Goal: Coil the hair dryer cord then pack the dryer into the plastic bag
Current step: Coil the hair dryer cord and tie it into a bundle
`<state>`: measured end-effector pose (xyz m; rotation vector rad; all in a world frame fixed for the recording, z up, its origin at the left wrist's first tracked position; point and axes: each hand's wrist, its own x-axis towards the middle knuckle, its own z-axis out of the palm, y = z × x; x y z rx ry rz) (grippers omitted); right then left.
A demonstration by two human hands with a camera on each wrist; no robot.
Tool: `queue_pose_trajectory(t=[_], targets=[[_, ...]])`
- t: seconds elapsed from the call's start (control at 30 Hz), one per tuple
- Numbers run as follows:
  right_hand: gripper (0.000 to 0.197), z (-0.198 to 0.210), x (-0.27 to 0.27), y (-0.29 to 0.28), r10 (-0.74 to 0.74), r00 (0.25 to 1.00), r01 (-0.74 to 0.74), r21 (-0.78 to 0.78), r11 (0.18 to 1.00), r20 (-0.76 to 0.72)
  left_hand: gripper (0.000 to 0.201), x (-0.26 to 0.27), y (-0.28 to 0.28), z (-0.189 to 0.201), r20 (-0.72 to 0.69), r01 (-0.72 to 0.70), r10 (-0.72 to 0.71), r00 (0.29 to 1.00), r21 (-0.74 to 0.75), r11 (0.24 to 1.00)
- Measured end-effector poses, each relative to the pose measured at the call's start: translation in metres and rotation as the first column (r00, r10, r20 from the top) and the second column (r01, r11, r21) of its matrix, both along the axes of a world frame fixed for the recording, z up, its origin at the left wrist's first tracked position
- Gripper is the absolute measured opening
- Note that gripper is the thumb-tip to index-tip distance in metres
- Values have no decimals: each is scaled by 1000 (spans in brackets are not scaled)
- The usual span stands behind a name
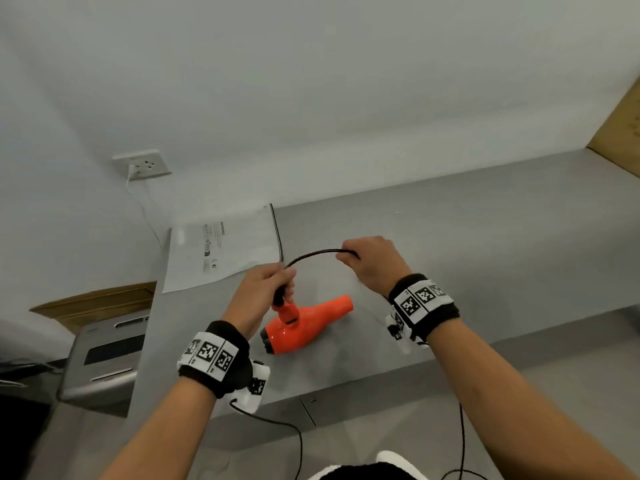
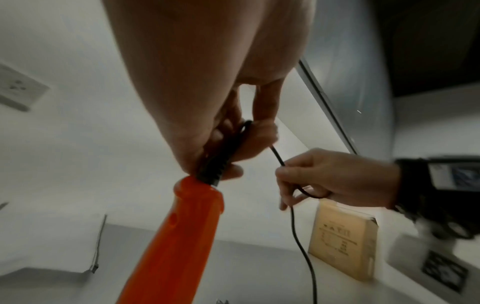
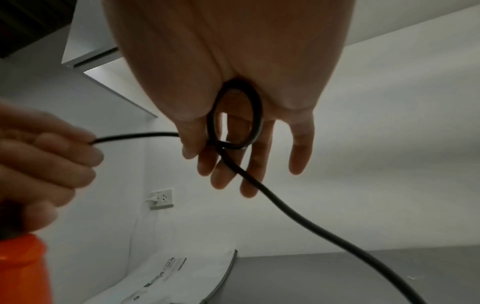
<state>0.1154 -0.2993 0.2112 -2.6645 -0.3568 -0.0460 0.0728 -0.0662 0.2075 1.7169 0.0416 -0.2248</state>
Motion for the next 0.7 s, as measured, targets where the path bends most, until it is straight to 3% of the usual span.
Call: queue_pose_trajectory(t=[0.13, 0.33, 0.47, 0.57, 0.7], targets=[[40, 5, 12, 16, 16, 999, -14, -50, 999, 49, 36, -1, -22, 12, 22, 101, -100, 995, -47, 994], [40, -28, 19, 18, 19, 998, -17, 38, 999, -56, 30, 8, -20, 22, 50, -77, 101, 994, -353, 932], [36, -55, 12, 15, 67, 993, -53, 140, 989, -97, 30, 4, -19, 22, 51, -138, 176, 983, -430, 892], [37, -69, 1, 0, -27, 997, 46, 276, 960, -73, 31, 6, -8, 26, 48, -190, 248, 968, -510, 839], [37, -95, -5, -23, -134, 977, 173, 243, 954, -167, 31, 11, 13, 37, 79, -196, 280, 957, -534, 822]])
